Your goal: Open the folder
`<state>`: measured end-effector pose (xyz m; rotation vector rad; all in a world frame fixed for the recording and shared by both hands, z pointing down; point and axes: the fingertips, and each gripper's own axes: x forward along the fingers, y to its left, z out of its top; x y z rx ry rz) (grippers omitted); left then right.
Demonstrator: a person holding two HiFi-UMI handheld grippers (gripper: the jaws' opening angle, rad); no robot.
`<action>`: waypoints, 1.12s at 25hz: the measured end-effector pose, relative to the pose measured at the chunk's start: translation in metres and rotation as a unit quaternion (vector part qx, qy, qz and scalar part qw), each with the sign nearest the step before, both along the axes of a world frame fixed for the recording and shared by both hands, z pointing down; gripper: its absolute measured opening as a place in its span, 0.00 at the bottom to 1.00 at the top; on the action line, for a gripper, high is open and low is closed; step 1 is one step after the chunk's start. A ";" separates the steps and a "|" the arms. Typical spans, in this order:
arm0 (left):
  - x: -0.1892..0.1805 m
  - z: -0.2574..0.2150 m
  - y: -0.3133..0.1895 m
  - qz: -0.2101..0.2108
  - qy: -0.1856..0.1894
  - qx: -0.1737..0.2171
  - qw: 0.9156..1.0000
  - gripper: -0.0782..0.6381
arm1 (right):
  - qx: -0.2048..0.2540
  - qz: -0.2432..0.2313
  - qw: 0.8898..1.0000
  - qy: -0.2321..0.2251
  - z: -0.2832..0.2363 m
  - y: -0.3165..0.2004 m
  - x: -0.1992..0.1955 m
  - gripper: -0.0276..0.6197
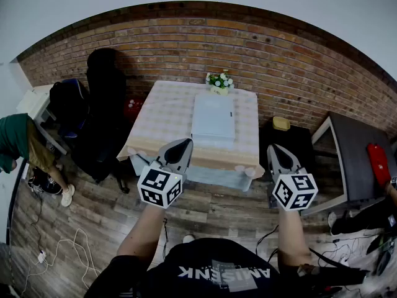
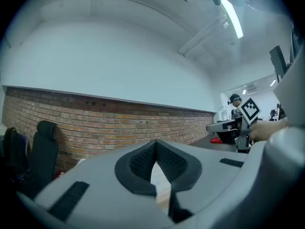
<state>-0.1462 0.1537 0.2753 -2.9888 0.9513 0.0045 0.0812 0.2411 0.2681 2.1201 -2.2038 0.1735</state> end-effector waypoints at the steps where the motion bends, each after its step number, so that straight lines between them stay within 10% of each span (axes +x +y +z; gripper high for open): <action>1: -0.002 0.000 0.000 -0.008 0.000 -0.003 1.000 0.13 | 0.000 -0.001 1.000 0.006 -0.001 0.000 0.000 0.10; 28: -0.030 0.018 -0.028 0.000 -0.033 0.043 0.999 0.13 | 0.022 0.003 1.000 0.003 -0.005 -0.027 -0.035 0.11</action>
